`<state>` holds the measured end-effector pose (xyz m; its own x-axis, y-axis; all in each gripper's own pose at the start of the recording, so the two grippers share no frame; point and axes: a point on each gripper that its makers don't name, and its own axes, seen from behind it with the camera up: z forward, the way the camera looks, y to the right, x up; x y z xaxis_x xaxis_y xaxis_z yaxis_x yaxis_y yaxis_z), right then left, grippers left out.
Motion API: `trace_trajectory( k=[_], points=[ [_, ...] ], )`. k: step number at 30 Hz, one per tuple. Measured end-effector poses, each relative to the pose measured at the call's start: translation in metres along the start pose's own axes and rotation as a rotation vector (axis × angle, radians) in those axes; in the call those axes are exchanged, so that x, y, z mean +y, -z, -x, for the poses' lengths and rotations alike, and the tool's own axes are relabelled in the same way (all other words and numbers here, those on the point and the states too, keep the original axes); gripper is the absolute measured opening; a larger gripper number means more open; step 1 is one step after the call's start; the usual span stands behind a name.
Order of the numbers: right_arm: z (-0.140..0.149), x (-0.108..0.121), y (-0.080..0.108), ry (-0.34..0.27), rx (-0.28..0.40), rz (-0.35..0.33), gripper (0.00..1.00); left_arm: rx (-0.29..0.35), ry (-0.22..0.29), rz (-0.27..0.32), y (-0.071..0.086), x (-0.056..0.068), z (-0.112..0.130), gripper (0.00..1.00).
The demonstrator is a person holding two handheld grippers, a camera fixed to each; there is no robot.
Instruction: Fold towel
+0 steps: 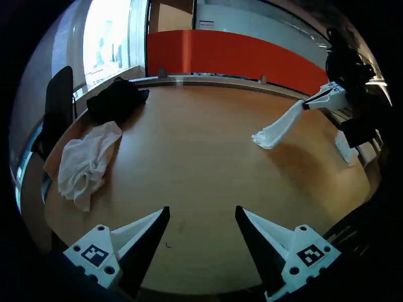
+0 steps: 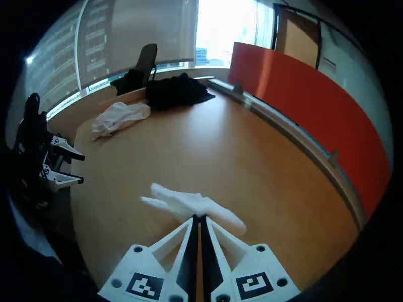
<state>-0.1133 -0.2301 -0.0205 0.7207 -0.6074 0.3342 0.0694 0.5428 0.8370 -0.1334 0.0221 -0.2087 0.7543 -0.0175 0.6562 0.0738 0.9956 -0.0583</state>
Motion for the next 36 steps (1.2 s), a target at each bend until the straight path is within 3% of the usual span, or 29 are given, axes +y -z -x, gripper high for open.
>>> trace_trajectory(
  k=[9, 18, 36],
  points=[
    [-0.003, 0.034, 0.046, -0.028, 0.020, 0.032, 0.03, 0.002, -0.007, 0.008, -0.001, 0.000, -0.006, 0.97],
    [0.011, 0.093, 0.105, -0.071, 0.025, 0.114, 0.03, 0.007, -0.019, 0.024, -0.004, 0.005, -0.016, 0.97],
    [0.088, 0.207, 0.201, -0.162, -0.051, 0.309, 0.03, -0.005, -0.060, 0.051, -0.017, 0.028, -0.027, 0.97]
  ],
)
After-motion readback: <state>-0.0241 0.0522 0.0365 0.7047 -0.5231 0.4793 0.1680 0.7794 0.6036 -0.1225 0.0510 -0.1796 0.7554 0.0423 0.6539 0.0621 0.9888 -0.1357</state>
